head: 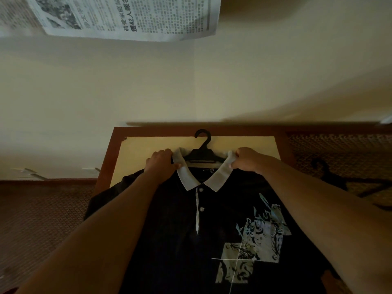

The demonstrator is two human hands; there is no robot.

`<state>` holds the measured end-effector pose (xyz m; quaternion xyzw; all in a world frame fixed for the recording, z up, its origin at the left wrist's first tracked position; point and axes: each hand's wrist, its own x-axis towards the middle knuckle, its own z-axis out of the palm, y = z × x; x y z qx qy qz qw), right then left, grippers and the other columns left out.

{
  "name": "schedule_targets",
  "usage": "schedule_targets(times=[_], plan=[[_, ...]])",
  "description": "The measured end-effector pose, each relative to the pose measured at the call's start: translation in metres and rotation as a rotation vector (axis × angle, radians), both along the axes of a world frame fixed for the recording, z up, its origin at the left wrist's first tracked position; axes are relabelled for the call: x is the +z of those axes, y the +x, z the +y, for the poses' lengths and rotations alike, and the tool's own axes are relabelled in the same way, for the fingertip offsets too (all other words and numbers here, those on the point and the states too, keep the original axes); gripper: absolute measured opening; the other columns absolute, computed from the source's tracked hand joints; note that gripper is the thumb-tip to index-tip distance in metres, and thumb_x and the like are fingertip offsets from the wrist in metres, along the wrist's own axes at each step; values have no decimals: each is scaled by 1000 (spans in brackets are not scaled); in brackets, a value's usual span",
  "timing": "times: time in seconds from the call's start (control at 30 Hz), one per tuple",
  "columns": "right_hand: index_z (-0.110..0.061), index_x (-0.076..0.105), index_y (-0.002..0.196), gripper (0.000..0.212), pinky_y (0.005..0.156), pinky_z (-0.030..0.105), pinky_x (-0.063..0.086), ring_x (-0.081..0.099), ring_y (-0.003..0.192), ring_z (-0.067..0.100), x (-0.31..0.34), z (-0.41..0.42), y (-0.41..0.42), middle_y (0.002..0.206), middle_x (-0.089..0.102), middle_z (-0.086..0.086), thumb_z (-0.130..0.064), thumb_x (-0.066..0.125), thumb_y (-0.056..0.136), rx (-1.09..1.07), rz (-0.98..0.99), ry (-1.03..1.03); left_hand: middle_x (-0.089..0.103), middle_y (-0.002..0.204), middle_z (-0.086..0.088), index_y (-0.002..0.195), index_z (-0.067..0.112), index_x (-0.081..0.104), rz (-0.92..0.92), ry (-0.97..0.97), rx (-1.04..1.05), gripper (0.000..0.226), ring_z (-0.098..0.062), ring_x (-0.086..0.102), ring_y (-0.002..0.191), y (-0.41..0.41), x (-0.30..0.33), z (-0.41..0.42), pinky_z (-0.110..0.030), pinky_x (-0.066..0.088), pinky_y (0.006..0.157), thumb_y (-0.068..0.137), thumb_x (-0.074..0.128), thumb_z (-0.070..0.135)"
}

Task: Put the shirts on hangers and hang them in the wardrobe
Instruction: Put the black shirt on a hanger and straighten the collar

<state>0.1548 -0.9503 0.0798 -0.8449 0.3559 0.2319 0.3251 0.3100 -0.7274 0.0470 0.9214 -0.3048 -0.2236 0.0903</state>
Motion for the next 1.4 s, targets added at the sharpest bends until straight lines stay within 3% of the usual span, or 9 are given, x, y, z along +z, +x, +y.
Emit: schedule_targets(times=[0.13,0.33,0.47,0.6,0.77,0.93,1.1,1.23,1.4], plan=[[1,54,129,36,90,36,41,51,117,35,18,3,-6,127,54,23,-13,55,96,8,10,63,57,119,-9,124,10,53,50,7,12,47,-24,54,104,-5,17,6,-31,42,82,92,58,44],[-5,46,138,40,99,39,39,45,126,35,66,11,-19,138,45,20,-15,50,99,56,9,65,63,89,-12,88,2,61,65,-32,-35,37,-23,56,80,-18,71,16,-34,43,70,93,57,39],[-18,58,108,14,84,35,41,51,112,29,98,19,-35,123,51,12,-24,58,95,23,-75,29,65,93,-10,95,3,65,65,-117,-46,34,-25,61,91,-31,110,27,-37,48,80,93,58,37],[-19,50,86,21,91,39,42,50,111,28,127,26,-56,112,49,6,-33,65,89,-60,-137,47,65,104,-6,107,10,66,31,-174,-79,28,-16,55,89,-46,143,41,-26,38,76,95,57,33],[-8,46,139,58,108,43,36,41,132,31,174,50,-85,147,42,10,-36,63,91,-72,-179,27,62,103,-4,108,13,62,28,-279,-119,26,-17,55,95,-58,176,57,-25,38,82,94,57,35],[-2,46,135,55,98,40,41,47,121,30,213,80,-117,135,47,12,-33,60,93,-124,-238,-96,50,73,2,83,13,52,-71,-263,-197,31,-13,48,72,-76,212,68,-23,33,60,95,53,42],[0,52,126,47,83,35,42,52,102,25,245,113,-166,112,52,8,-34,58,94,-202,-264,-192,52,81,1,93,12,56,-96,-323,-292,30,-17,51,82,-105,243,82,-27,34,72,95,53,41],[-9,54,109,30,78,34,40,50,90,21,261,136,-212,94,52,3,-34,57,95,-272,-285,-256,52,82,1,96,10,57,-113,-384,-395,29,-14,49,79,-135,261,90,-25,33,66,96,53,39],[-4,54,128,46,94,40,45,54,107,26,275,162,-274,123,57,11,-34,59,93,-372,-295,-312,52,81,2,92,14,53,-125,-434,-509,26,-13,48,77,-176,275,89,-25,32,68,95,53,40]])
